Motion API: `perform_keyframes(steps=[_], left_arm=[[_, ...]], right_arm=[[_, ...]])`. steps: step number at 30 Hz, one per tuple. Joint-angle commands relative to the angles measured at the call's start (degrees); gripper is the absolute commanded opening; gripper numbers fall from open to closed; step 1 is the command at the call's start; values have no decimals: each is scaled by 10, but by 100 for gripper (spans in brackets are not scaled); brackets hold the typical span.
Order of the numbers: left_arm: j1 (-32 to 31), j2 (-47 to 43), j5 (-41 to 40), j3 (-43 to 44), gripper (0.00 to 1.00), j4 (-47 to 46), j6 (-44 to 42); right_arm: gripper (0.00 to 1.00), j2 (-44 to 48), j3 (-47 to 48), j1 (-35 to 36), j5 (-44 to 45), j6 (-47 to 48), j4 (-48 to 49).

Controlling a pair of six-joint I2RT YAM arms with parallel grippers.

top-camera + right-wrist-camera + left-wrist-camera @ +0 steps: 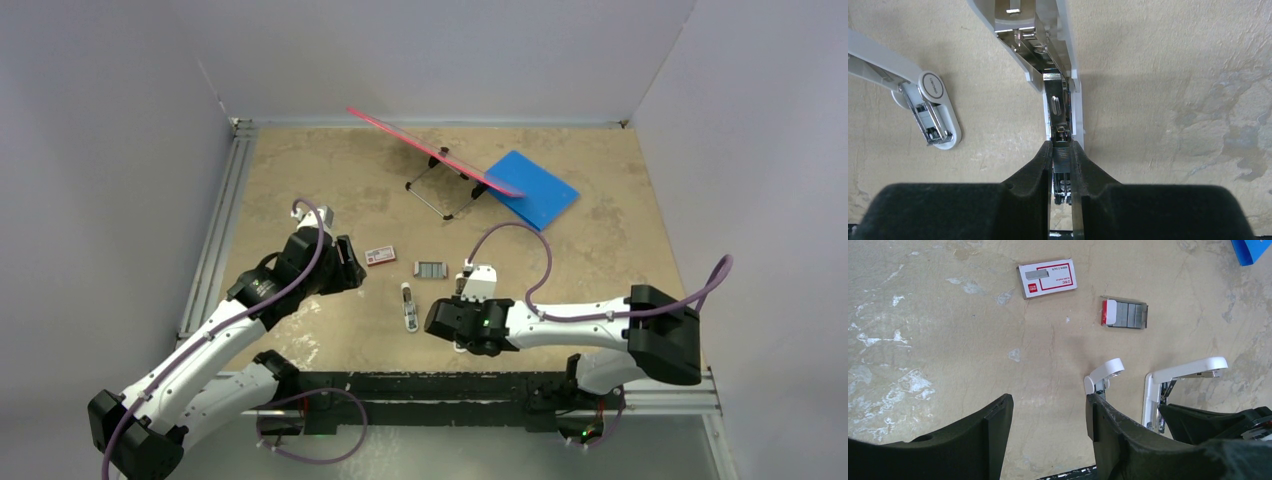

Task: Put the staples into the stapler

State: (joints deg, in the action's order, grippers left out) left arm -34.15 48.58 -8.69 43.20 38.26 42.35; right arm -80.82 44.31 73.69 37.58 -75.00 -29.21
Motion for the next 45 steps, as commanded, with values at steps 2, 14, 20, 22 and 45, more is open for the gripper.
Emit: perform_keyframes(steps=[2, 14, 20, 22, 45], left_arm=[[1, -6, 3, -1, 55, -17, -6], [1, -5, 3, -1, 55, -18, -6], [1, -4, 2, 0, 55, -19, -7], [1, -4, 2, 0, 55, -19, -8], [1, -3, 5, -1, 55, -20, -8]], right_arm=[[10, 21, -7, 12, -8, -21, -29], [29, 32, 6, 17, -2, -32, -44], [37, 39, 24, 17, 10, -34, -53], [36, 39, 27, 17, 11, -29, -49], [26, -17, 45, 17, 44, -11, -18]])
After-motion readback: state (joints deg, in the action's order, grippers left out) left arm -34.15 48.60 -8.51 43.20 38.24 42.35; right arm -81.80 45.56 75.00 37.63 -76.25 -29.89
